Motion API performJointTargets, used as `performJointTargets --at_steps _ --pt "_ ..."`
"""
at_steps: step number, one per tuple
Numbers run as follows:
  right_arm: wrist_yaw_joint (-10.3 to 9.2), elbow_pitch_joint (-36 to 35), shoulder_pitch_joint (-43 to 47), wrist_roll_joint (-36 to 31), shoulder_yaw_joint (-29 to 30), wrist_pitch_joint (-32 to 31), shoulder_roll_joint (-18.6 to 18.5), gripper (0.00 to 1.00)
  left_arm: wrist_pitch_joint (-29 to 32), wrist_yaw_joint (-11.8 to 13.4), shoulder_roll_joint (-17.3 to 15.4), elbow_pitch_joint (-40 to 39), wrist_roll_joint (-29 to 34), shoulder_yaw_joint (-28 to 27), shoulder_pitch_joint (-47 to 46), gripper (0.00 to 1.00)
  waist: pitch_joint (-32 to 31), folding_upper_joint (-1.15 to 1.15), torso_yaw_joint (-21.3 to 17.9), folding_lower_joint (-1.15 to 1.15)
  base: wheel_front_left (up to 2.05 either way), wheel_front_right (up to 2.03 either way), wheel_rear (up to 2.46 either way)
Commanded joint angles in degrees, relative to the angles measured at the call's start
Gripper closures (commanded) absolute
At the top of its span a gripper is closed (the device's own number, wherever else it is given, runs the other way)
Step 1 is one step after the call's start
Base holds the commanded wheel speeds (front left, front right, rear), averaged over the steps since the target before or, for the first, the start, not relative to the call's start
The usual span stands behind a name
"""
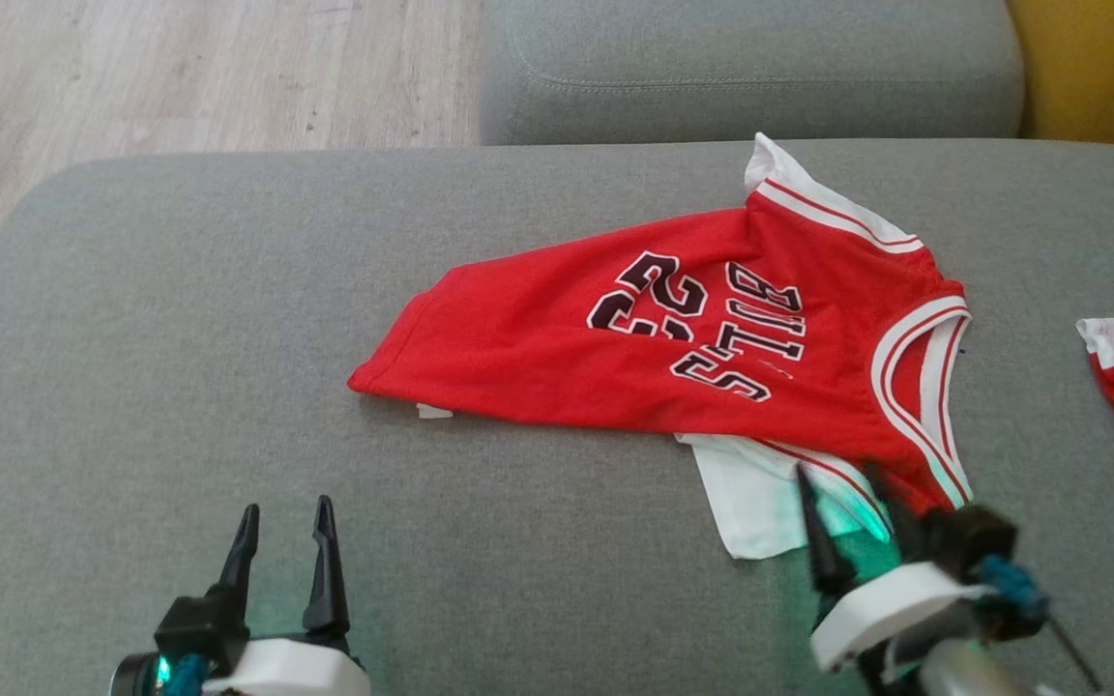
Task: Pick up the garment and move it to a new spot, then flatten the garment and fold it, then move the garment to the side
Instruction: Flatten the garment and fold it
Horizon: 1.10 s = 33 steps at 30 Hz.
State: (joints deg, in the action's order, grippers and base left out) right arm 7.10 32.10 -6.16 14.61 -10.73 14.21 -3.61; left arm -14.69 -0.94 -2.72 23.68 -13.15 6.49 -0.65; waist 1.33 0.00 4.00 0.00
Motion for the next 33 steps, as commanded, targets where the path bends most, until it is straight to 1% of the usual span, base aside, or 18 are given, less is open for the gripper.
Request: performJointTargets --at_steps 1,4,12,16,20,23,26,29,31,32,33 --pt "0.39 -0.3 -0.4 -0.4 -2.7 0.8 0.6 0.00 -0.3 0.4 -0.2 -1.6 -0.4 -1.1 -1.4 0.00 0.3 0.00 0.1 0.00 0.00 0.00 0.00" --pt "0.39 2.7 0.0 0.0 -5.2 0.8 0.6 0.00 -0.3 0.4 -0.2 -1.4 -0.9 -0.4 -1.7 0.00 0.6 0.00 0.5 0.00 0.00 0.00 0.00" --pt "0.39 9.1 -0.5 1.6 -9.6 0.8 0.7 0.00 -0.3 0.7 -0.2 -1.3 -1.8 0.6 -1.8 0.00 1.5 0.00 0.8 0.00 0.00 0.00 0.00" --pt "0.39 10.3 -1.6 2.0 -10.6 0.8 0.7 0.00 -0.3 0.7 -0.2 -1.3 -1.9 0.8 -2.0 0.00 1.8 0.00 0.8 0.00 0.00 0.00 0.00" --pt "0.39 10.9 -2.6 2.3 -12.8 0.8 0.7 0.00 -0.3 0.8 -0.2 -1.3 -2.0 1.1 -2.2 0.00 2.1 0.00 0.9 0.00 0.00 0.00 0.00" --pt "0.39 12.5 -3.3 0.6 -14.5 0.8 0.1 0.00 -0.3 0.9 -0.2 -1.1 -2.4 1.1 -2.1 0.00 2.2 0.00 1.0 0.00 0.00 0.00 0.00" --pt "0.39 14.8 -4.6 -3.4 -16.2 0.8 -0.7 0.00 -0.3 0.8 -0.2 -0.9 -2.7 1.3 -2.2 0.00 2.6 0.00 1.0 0.00 0.00 0.00 0.00" --pt "0.39 17.6 -5.6 -6.9 -16.1 0.8 -0.9 0.00 -0.3 0.8 -0.2 -0.6 -3.0 1.3 -2.3 0.00 2.8 0.00 1.0 0.00 0.00 0.00 0.00" --pt "0.39 19.6 -5.8 -8.1 -15.3 0.8 -0.9 0.00 -0.3 0.8 -0.2 -0.5 -3.2 1.4 -2.4 0.00 3.0 0.00 1.0 0.00 0.00 0.00 0.00" --pt "0.39 20.5 -5.9 -8.6 -15.0 0.8 -0.8 0.21 -0.3 0.8 -0.2 -0.4 -3.3 1.5 -2.5 0.00 3.0 0.00 1.0 0.00 0.00 0.00 0.00" --pt "0.39 21.5 -5.9 -8.9 -14.8 0.8 -0.8 0.74 -0.3 0.8 -0.2 -0.4 -3.3 1.5 -2.5 0.00 3.1 0.00 1.0 0.00 0.00 0.00 0.00"
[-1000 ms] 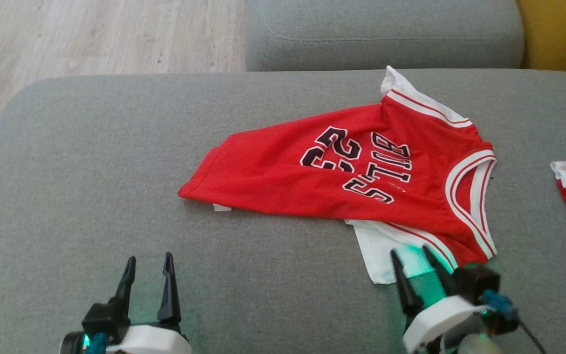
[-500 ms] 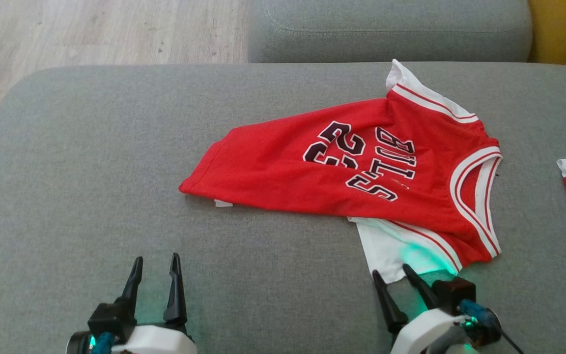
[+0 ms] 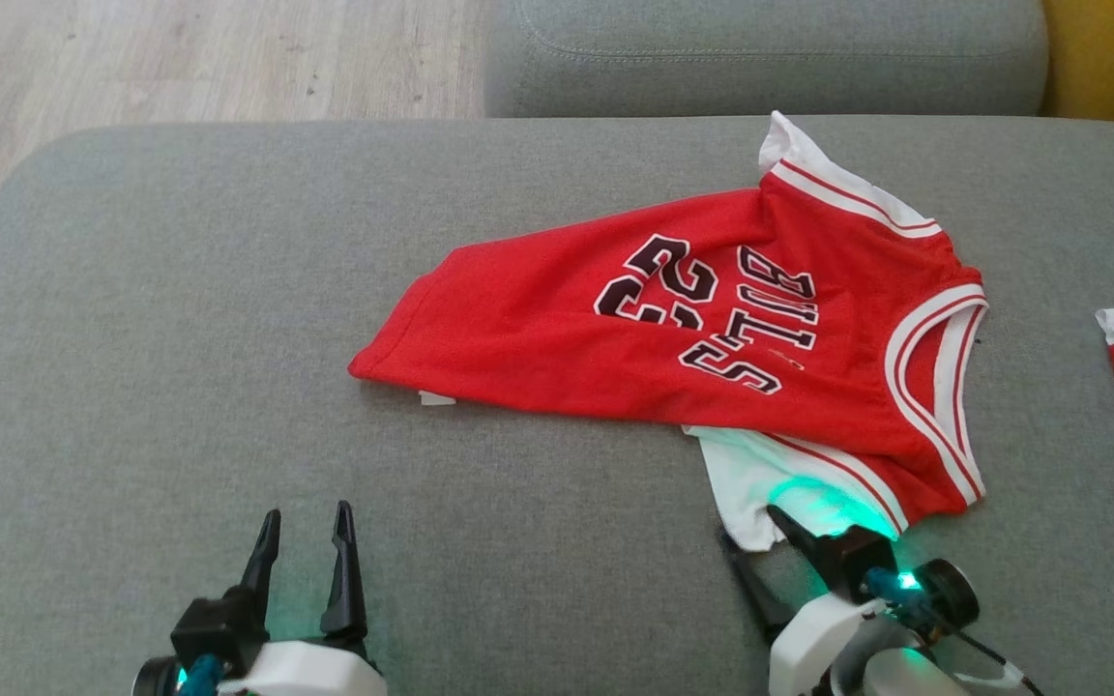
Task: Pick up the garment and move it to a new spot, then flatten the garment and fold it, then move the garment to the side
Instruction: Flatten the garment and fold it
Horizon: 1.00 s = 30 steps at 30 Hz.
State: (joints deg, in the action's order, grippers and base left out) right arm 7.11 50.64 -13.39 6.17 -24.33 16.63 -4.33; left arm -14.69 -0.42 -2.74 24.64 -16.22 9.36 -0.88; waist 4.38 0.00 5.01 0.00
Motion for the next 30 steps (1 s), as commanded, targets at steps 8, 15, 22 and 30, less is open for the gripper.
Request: performJointTargets --at_steps 8,15,22,30 --pt "0.37 0.2 3.1 -0.3 2.1 -1.6 -2.8 1.00 -0.3 0.4 -0.1 -1.4 -1.1 -1.9 -2.3 0.00 -0.6 0.00 -1.5 0.00 0.00 0.00 0.00" --pt "0.37 -17.9 9.0 1.0 7.1 -1.6 -11.3 1.00 -0.3 0.2 -0.1 -0.8 -2.9 -4.5 -3.9 0.00 -0.6 0.00 -5.7 0.00 0.00 0.00 0.00" --pt "0.37 -32.2 12.9 2.4 16.9 -1.6 -16.7 1.00 -0.3 -0.9 -0.1 2.6 -5.1 -6.9 -6.3 0.00 0.2 0.00 -10.0 0.00 0.00 0.00 0.00" --pt "0.37 -36.3 12.2 3.1 20.0 -1.6 -18.0 1.00 -0.3 -5.2 -0.1 7.1 -9.2 -1.7 -8.1 0.00 2.4 0.00 -12.3 0.00 0.00 0.00 0.00"
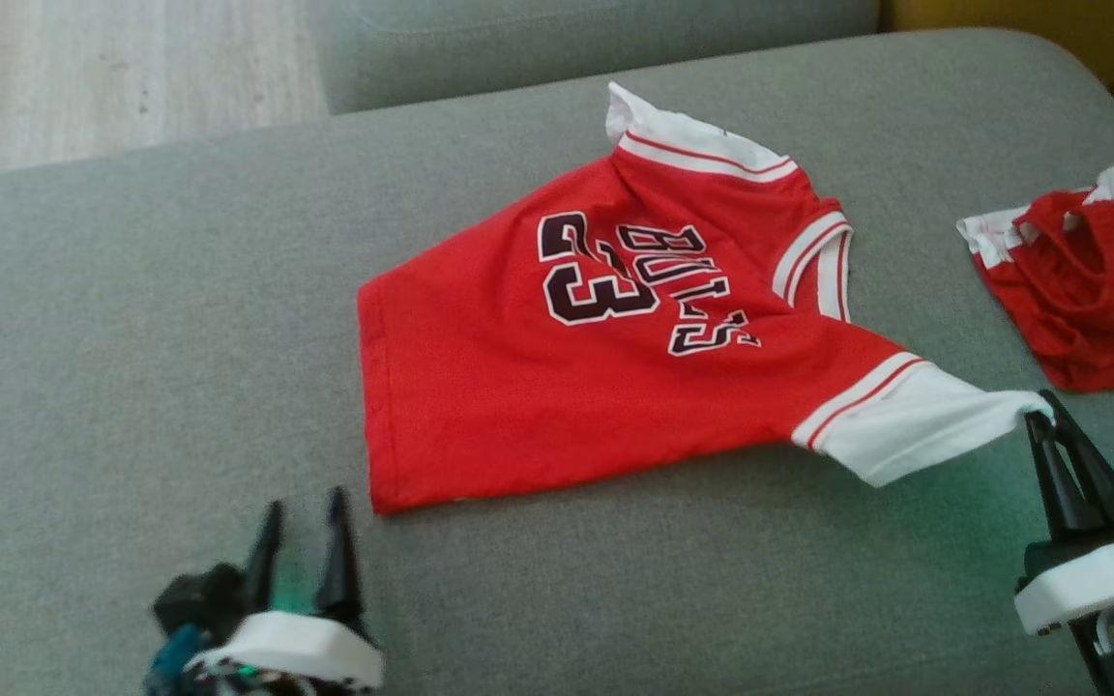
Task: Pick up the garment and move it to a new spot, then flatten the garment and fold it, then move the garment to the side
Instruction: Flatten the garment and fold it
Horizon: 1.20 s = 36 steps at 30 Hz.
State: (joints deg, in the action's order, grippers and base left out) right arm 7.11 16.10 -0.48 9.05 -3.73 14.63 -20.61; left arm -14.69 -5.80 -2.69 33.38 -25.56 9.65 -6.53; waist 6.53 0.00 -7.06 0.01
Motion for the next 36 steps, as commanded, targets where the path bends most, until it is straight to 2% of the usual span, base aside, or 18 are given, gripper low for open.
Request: performJointTargets --at_steps 1,6,14,19,20,21,25,29,32,36 --pt "0.37 -1.9 -1.1 0.4 -0.6 0.4 -1.5 1.00 -0.3 -0.3 -0.2 -1.2 -0.4 -0.9 -2.7 0.00 0.6 0.00 -0.3 -0.01 0.00 0.00 0.00" --pt "0.37 -2.0 -3.1 0.5 -1.6 0.4 -0.6 1.00 -0.3 -1.5 -0.2 -0.2 -3.4 4.2 -4.0 0.00 1.9 0.00 -0.5 -0.01 0.00 0.00 0.00" --pt "0.37 -1.4 -4.9 0.7 -2.7 0.4 0.2 1.00 -0.3 -1.7 -0.2 -1.2 -7.2 12.5 -5.3 0.00 3.0 0.00 -0.4 -0.01 0.00 0.00 0.00" --pt "0.37 -1.3 -5.9 1.1 -2.9 0.4 0.6 1.00 -0.3 -1.7 -0.2 -2.2 -7.4 13.7 -5.8 0.00 3.0 0.00 -0.3 -0.01 0.00 0.00 0.00" --pt "0.37 -1.4 -6.2 1.2 -2.9 0.4 0.7 1.00 -0.3 -1.7 -0.2 -2.4 -7.2 13.6 -5.9 0.53 3.0 0.00 -0.3 -0.01 0.00 0.00 0.00" --pt "0.37 -1.4 -6.4 1.3 -2.9 0.4 0.8 1.00 -0.3 -1.7 -0.2 -2.7 -6.7 13.4 -5.9 1.00 2.9 0.00 -0.1 -0.01 0.00 0.00 0.00" --pt "0.37 -1.9 -7.5 1.7 -2.7 0.4 0.8 1.00 -0.3 -1.7 -0.2 -4.0 -5.6 13.4 -5.5 1.00 2.0 0.00 0.4 -0.01 0.00 0.00 0.00" --pt "0.37 -3.7 -10.6 3.2 -0.9 0.4 0.8 1.00 -0.3 -1.7 -1.1 -9.6 -4.6 12.4 -5.5 1.00 -0.6 0.00 1.7 -0.01 0.00 0.00 0.00" --pt "0.37 -5.4 -13.7 4.4 0.3 0.4 0.5 1.00 -0.3 -1.7 -3.1 -15.0 -3.7 10.7 -6.9 1.00 -3.0 0.00 2.7 -0.01 0.00 0.00 0.00" --pt "0.37 -7.8 -18.7 5.7 1.6 0.4 -1.1 1.00 -0.3 -1.7 -7.9 -22.7 -2.4 8.5 -11.7 1.00 -5.8 0.00 4.2 -0.01 0.00 0.00 0.00"
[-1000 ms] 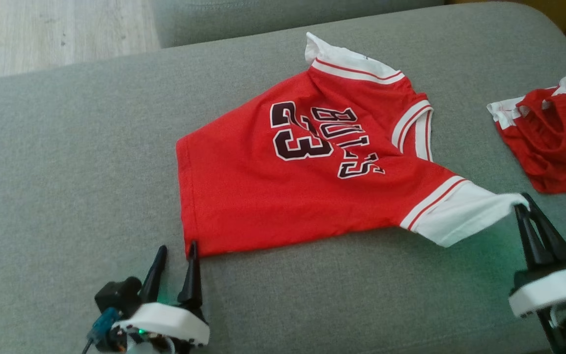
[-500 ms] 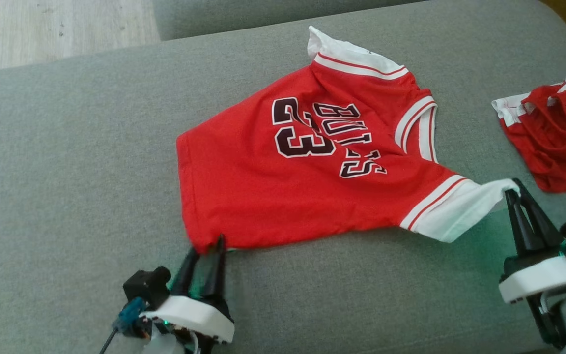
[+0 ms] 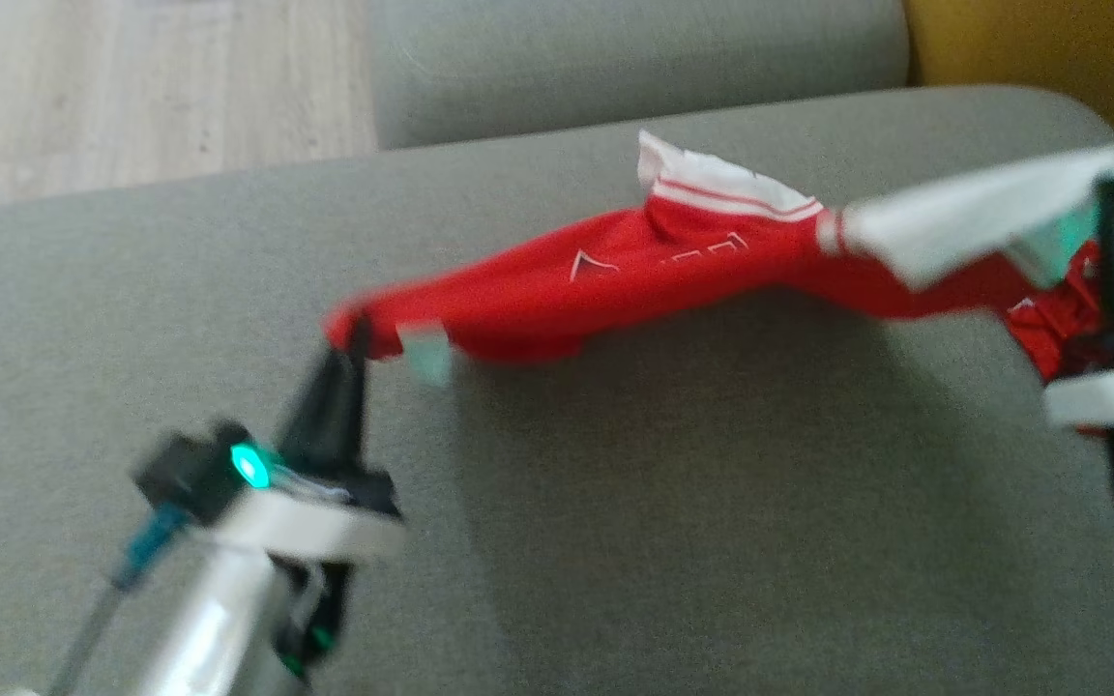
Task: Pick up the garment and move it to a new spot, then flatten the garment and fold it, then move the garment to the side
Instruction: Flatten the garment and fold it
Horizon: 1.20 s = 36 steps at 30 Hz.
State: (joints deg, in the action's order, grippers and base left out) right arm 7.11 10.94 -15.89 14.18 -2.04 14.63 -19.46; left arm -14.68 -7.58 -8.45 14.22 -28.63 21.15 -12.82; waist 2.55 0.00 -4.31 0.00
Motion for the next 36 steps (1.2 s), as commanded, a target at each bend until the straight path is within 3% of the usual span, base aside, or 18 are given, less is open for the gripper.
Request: performJointTargets --at_steps 1,3,4,9,15,21,29,32,36 --pt "0.37 -3.3 -4.6 0.9 0.1 0.4 -2.9 1.00 -0.3 0.1 -3.7 -5.2 1.1 -3.3 -7.1 1.00 -2.3 0.00 1.8 0.00 0.00 0.00 0.00" --pt "0.37 -3.8 -6.2 1.4 0.3 0.4 -3.5 1.00 -0.3 0.1 -5.2 -6.6 1.2 -3.7 -8.9 1.00 -2.6 0.00 2.2 0.00 0.00 0.00 0.00" --pt "0.37 -4.8 -9.6 2.4 0.4 0.1 -5.1 1.00 -0.3 0.1 -8.2 -8.6 1.0 -4.2 -12.8 1.00 -3.1 0.00 2.8 0.00 0.00 0.00 0.00" --pt "0.37 -7.4 -16.7 4.3 0.0 -3.1 -7.8 1.00 0.3 0.1 -13.0 -9.2 -1.0 -3.4 -20.5 1.00 -3.3 0.00 3.8 0.00 0.00 0.00 0.00" --pt "0.37 -6.5 -27.5 6.5 -4.3 -8.7 -10.4 1.00 7.6 0.1 -15.5 -5.6 -4.0 -2.0 -29.5 1.00 0.7 0.00 4.4 0.00 0.00 0.00 0.00" --pt "0.37 1.9 -39.8 4.7 -10.0 -8.4 -10.1 1.00 9.6 1.7 -13.1 1.0 -3.9 -1.9 -37.2 1.00 8.4 0.00 4.6 0.00 0.00 0.00 0.00" --pt "0.37 15.3 -58.1 -3.2 -8.5 -0.6 -7.3 1.00 1.1 3.9 -9.7 11.3 0.5 -3.2 -50.8 1.00 14.1 0.00 4.8 0.00 0.00 0.00 0.00" --pt "0.37 17.9 -59.1 -2.8 -7.2 0.1 -6.1 1.00 0.0 3.9 -8.2 13.6 0.8 -4.6 -51.5 1.00 13.7 0.00 4.4 0.00 0.00 0.00 0.00" --pt "0.37 19.5 -52.9 0.6 -8.1 0.3 -5.1 1.00 -0.3 3.6 -6.7 16.4 0.2 -6.8 -45.7 1.00 12.5 0.00 3.2 0.00 0.00 0.00 0.00"
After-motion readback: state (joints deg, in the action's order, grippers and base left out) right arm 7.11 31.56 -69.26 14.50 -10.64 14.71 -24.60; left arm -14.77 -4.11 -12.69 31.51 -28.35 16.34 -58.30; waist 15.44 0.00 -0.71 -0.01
